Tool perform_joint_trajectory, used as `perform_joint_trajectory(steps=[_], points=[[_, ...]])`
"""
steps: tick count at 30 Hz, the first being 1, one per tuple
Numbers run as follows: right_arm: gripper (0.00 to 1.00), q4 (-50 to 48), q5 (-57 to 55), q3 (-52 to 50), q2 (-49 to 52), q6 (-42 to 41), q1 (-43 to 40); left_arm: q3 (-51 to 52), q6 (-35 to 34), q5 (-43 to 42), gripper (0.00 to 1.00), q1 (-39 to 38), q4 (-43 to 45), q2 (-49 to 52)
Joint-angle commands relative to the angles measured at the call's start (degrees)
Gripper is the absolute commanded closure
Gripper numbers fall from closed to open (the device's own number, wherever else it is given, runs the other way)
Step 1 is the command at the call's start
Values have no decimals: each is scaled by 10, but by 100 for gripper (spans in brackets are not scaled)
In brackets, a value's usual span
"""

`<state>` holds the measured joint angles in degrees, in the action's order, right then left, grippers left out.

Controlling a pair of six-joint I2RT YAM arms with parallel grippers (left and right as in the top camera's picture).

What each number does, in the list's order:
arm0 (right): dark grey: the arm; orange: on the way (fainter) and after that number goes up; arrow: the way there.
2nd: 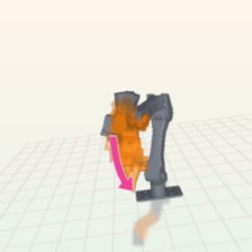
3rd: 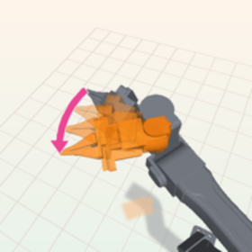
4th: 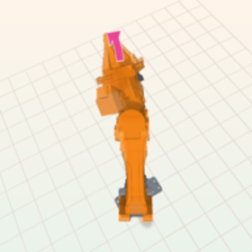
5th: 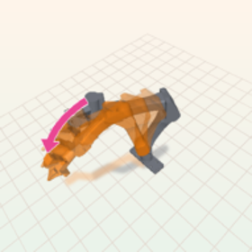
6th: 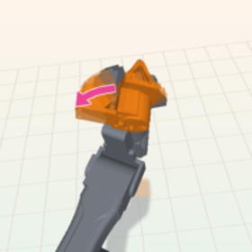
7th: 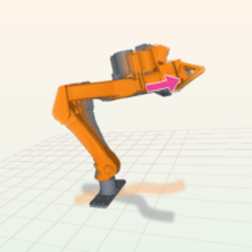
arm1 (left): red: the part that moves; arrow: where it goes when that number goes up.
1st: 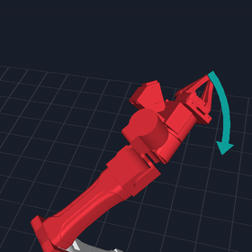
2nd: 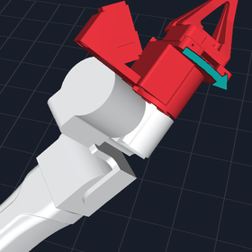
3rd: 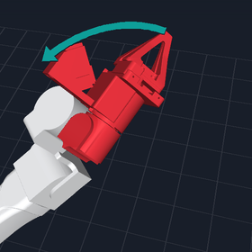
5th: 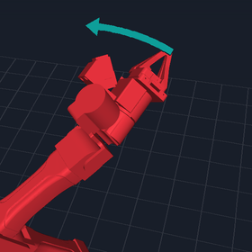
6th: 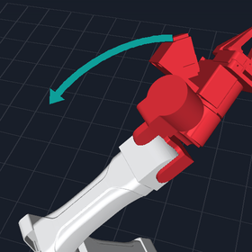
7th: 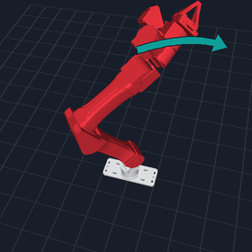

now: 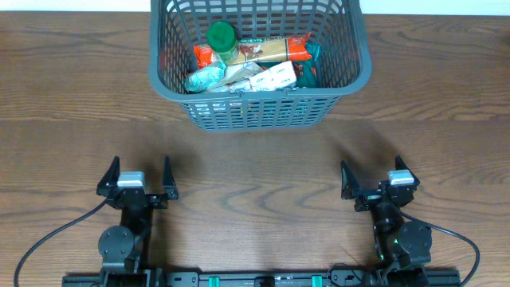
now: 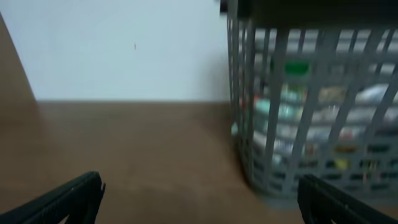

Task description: Pack container

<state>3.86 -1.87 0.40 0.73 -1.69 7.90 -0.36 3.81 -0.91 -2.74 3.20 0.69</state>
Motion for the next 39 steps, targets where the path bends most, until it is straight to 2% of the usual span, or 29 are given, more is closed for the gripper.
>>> perform_joint_trajectory(steps=[1, 3, 8, 16, 39], points=[[1, 3, 4, -1, 0, 5, 0, 1, -27, -2, 2, -2, -45, -6], [1, 3, 4, -1, 0, 5, 0, 1, -63, -23, 2, -2, -73, -4], [1, 3, 4, -1, 0, 5, 0, 1, -63, -62, 2, -3, -70, -4], [1, 3, 4, -1, 0, 5, 0, 1, 21, -73, 1, -15, -69, -4], [1, 3, 4, -1, 0, 5, 0, 1, 4, -75, 1, -17, -66, 8]])
